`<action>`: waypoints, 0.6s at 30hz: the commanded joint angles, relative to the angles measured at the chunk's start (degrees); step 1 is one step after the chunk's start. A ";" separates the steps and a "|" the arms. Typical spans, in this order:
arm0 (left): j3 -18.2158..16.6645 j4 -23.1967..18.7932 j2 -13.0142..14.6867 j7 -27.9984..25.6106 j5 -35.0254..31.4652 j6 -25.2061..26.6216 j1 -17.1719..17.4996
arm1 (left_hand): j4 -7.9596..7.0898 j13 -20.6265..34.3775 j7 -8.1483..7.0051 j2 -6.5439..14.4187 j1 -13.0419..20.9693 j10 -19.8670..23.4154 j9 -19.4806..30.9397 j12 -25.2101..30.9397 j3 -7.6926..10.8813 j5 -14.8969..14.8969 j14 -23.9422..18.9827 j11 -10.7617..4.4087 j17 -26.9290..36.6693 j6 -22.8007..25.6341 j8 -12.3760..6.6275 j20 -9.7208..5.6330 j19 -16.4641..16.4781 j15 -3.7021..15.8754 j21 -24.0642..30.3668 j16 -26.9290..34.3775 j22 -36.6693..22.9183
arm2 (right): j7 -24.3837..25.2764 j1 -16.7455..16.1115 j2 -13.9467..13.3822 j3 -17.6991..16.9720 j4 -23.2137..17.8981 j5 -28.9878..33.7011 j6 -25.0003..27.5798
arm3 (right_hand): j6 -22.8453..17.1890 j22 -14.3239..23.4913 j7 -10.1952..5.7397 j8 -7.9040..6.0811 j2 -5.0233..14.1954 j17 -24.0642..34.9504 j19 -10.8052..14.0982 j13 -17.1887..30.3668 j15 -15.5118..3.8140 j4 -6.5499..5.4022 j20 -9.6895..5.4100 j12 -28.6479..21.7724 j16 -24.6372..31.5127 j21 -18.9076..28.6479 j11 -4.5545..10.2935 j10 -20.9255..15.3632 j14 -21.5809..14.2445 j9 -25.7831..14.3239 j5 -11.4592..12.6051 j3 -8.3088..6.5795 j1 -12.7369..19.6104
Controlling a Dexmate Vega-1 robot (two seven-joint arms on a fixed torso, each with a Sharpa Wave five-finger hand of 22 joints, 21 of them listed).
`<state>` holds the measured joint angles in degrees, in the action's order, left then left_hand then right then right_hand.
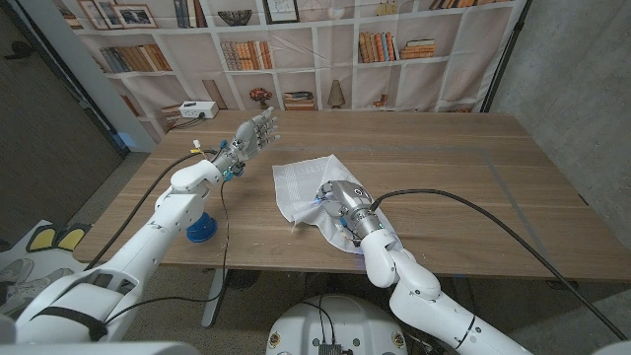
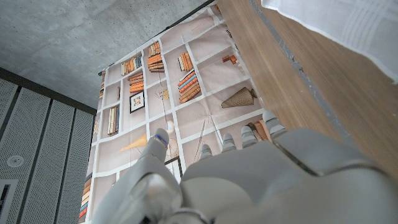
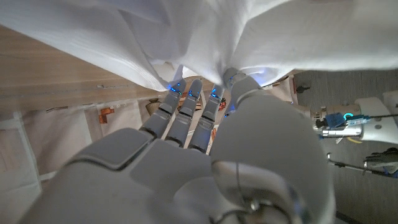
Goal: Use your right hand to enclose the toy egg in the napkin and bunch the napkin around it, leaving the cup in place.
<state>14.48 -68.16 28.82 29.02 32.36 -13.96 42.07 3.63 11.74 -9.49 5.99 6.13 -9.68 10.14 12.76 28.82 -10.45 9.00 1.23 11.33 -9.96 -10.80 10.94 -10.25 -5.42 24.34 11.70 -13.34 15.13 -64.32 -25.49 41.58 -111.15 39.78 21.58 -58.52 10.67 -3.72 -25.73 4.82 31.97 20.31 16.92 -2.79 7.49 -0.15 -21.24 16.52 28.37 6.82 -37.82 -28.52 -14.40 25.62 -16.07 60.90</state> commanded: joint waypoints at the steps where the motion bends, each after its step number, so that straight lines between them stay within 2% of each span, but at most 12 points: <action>1: -0.22 -1.74 0.43 -0.88 0.02 0.62 0.98 | 0.03 0.15 0.32 -0.05 0.57 -2.59 0.07 0.08 0.44 0.06 0.35 0.29 0.14 -1.61 0.16 0.26 -3.28 -0.03 0.25 -0.12 0.02 | 0.25 -0.06 -0.60 -5.10 -1.28 -24.90 -4.03 | -4.28 0.08 5.06 -0.80 0.78 0.30 -0.46 0.30 -8.26 -0.41 0.39 0.21 -0.09 -0.19 -0.88 0.33 -0.18 -0.47 -0.21 -0.27 -0.05; 7: -0.38 -2.54 0.61 -1.25 0.00 0.63 1.41 | 0.05 0.15 0.35 0.02 0.64 -2.66 0.07 0.05 0.51 0.06 0.33 0.23 0.13 -1.60 0.14 0.32 -3.27 -0.01 0.26 -0.12 0.03 | -0.60 0.97 -0.96 -6.50 -0.81 -32.41 -3.99 | -3.81 0.13 5.37 -1.28 1.23 1.45 -0.81 0.49 -7.77 -0.24 0.65 0.32 0.87 -0.33 -1.49 0.70 -0.88 -0.97 -0.63 -0.01 0.34; 13: -0.58 -3.54 0.82 -1.79 0.05 0.84 2.04 | 0.08 0.15 0.32 0.09 0.72 -2.62 0.07 0.07 0.59 0.06 0.27 0.24 0.12 -1.60 0.14 0.27 -3.19 -0.05 0.29 -0.10 0.03 | 0.48 1.67 -0.19 -8.06 1.95 -38.92 -7.48 | -3.47 0.17 5.79 -1.66 1.49 2.20 -0.91 0.66 -7.66 -0.11 0.86 0.27 1.37 -0.37 -1.83 0.63 -1.09 -1.33 -0.95 0.14 0.60; 18: -0.64 -3.82 0.86 -1.70 0.17 0.79 2.21 | 0.13 0.15 0.29 0.13 0.81 -2.68 0.07 0.04 0.67 0.07 0.15 0.15 0.10 -1.63 0.14 0.29 -3.11 -0.06 0.33 -0.06 0.03 | 2.41 2.35 0.57 -8.55 4.22 -41.63 -10.51 | -3.32 0.20 6.01 -1.94 1.58 2.56 -0.97 0.78 -7.44 -0.01 0.99 0.28 1.59 -0.39 -2.09 0.68 -1.21 -1.58 -1.16 0.18 0.76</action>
<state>14.10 -70.75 29.43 27.75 32.39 -13.31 43.53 3.79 11.74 -9.50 6.22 6.37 -9.68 10.14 12.76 28.98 -10.45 8.99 1.23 11.32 -9.96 -10.80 10.94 -10.26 -5.42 24.34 11.70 -13.34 15.19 -63.29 -25.96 35.29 -110.64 8.86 16.38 -57.41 10.67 -2.63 -27.25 6.10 34.16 19.44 17.45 -2.78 7.36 0.72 -20.96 17.80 28.16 5.20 -37.26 -28.96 -15.70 24.57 -16.21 61.43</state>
